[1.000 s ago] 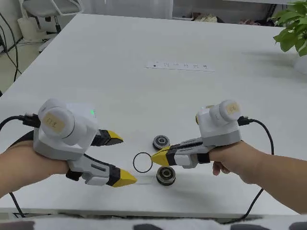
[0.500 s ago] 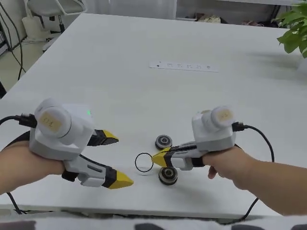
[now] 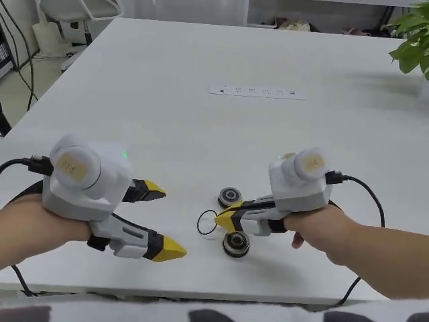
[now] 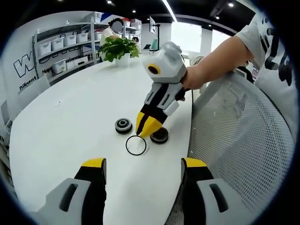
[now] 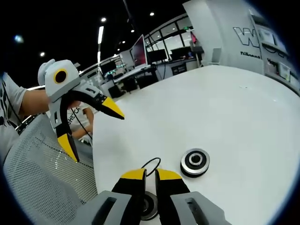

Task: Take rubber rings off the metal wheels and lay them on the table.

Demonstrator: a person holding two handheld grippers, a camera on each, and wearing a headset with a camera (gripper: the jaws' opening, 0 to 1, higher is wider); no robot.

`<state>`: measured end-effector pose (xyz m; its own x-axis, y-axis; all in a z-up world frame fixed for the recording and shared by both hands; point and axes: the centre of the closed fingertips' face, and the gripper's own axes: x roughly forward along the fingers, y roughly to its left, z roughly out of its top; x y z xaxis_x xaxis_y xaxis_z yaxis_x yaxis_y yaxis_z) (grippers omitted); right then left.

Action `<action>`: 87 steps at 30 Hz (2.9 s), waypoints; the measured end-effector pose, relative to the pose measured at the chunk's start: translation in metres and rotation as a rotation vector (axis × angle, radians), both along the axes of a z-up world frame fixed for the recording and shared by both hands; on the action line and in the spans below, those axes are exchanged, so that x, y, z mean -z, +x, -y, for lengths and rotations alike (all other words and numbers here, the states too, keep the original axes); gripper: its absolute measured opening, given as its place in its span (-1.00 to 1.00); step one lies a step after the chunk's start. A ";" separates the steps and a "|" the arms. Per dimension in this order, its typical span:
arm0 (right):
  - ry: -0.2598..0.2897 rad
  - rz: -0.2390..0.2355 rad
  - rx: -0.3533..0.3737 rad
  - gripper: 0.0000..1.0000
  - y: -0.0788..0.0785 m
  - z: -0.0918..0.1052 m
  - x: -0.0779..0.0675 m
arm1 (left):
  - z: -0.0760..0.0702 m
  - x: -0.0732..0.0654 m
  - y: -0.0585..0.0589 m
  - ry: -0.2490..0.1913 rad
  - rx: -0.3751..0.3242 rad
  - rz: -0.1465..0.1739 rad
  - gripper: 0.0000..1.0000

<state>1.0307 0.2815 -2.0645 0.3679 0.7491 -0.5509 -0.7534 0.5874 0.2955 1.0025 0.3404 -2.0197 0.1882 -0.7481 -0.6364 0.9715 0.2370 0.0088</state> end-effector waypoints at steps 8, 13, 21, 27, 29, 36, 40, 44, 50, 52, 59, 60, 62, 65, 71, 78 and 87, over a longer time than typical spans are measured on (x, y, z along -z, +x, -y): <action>0.021 0.012 0.011 -0.80 0.001 0.006 -0.009 | 0.006 -0.002 0.000 0.002 0.012 0.003 0.25; 0.043 0.022 0.023 -0.75 0.002 0.013 -0.017 | 0.013 -0.005 0.000 0.001 0.027 0.003 0.24; 0.066 0.030 0.026 -0.68 -0.002 0.024 -0.026 | 0.021 -0.005 -0.002 0.014 0.055 0.005 0.18; 0.059 0.044 -0.002 -0.65 -0.009 0.030 -0.030 | 0.029 -0.006 0.001 0.012 0.068 0.006 0.16; 0.061 0.049 -0.013 -0.64 -0.011 0.031 -0.032 | 0.031 -0.006 0.002 0.010 0.070 0.002 0.13; 0.048 0.061 -0.044 -0.60 -0.018 0.037 -0.032 | 0.040 -0.005 0.000 0.011 0.087 -0.001 0.11; 0.033 0.066 -0.064 -0.58 -0.023 0.041 -0.030 | 0.045 -0.005 -0.001 0.012 0.095 -0.005 0.08; 0.018 0.080 -0.087 -0.54 -0.026 0.044 -0.029 | 0.049 -0.004 -0.001 0.011 0.101 -0.008 0.05; -0.006 0.092 -0.120 -0.52 -0.031 0.046 -0.026 | 0.059 -0.001 -0.002 0.003 0.111 -0.020 0.00; -0.018 0.095 -0.136 -0.51 -0.034 0.046 -0.024 | 0.060 0.001 -0.001 0.004 0.116 -0.023 -0.01; -0.048 0.099 -0.179 -0.51 -0.042 0.043 -0.015 | 0.067 0.007 -0.004 0.014 0.132 -0.033 -0.06; -0.053 0.101 -0.185 -0.50 -0.043 0.043 -0.014 | 0.067 0.008 -0.003 0.015 0.133 -0.033 -0.07; -0.070 0.107 -0.204 -0.50 -0.044 0.043 -0.011 | 0.068 0.009 -0.003 0.016 0.134 -0.035 -0.10; -0.087 0.114 -0.224 -0.49 -0.047 0.043 -0.008 | 0.070 0.013 -0.003 0.020 0.140 -0.043 -0.15; -0.121 0.120 -0.251 -0.49 -0.048 0.042 0.000 | 0.076 0.019 -0.008 0.037 0.158 -0.050 -0.22; -0.149 0.117 -0.272 -0.49 -0.050 0.041 0.009 | 0.081 0.029 -0.010 0.060 0.175 -0.060 -0.34; -0.160 0.113 -0.271 -0.49 -0.049 0.043 0.013 | 0.087 0.038 -0.014 0.079 0.194 -0.075 -0.41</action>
<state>0.9818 0.2385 -2.0777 0.2324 0.7354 -0.6365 -0.9113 0.3934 0.1217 0.9886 0.2534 -2.0580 -0.0044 -0.7129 -0.7013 0.9974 0.0474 -0.0545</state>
